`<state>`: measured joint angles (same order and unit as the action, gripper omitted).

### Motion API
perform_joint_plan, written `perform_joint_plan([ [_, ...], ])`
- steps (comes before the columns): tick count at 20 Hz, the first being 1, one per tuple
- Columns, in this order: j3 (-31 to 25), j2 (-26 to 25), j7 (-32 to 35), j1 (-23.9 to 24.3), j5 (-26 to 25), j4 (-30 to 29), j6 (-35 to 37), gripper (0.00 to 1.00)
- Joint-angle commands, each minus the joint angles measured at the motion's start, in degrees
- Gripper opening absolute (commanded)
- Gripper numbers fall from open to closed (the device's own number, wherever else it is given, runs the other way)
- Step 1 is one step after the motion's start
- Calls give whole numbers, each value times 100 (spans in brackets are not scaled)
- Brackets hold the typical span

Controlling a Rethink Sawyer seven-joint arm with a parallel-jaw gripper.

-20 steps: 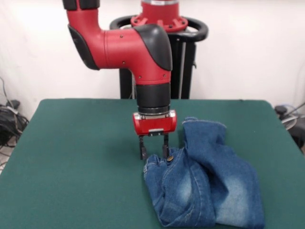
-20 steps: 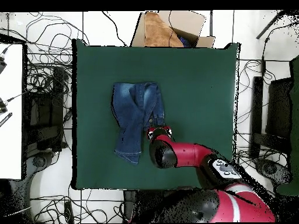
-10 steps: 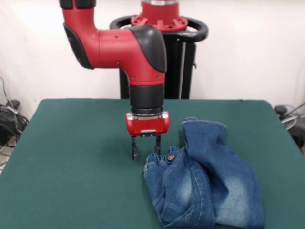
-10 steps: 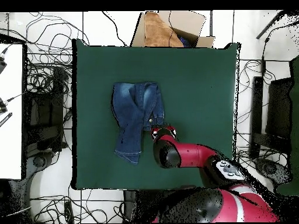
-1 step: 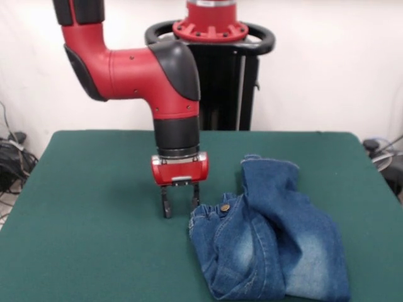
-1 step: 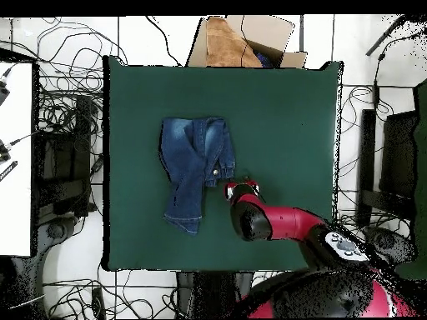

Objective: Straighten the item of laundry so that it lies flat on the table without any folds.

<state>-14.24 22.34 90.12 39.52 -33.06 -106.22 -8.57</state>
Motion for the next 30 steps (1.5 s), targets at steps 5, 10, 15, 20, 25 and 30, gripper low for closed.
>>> perform_joint_plan([
  [5, -1434, -810, 811, 596, -705, 602, -492, 100],
  [10, -1982, -1009, 957, 995, -1070, 496, -663, 100],
  [15, -2343, -1174, 986, 1272, -1391, 429, -664, 100],
  [20, -2718, -1406, 1070, 1572, -1600, 370, -631, 100],
  [25, -2838, -1487, 1063, 1667, -1559, 319, -570, 100],
  [30, -2571, -1362, 1024, 1449, -1391, 384, -720, 100],
])
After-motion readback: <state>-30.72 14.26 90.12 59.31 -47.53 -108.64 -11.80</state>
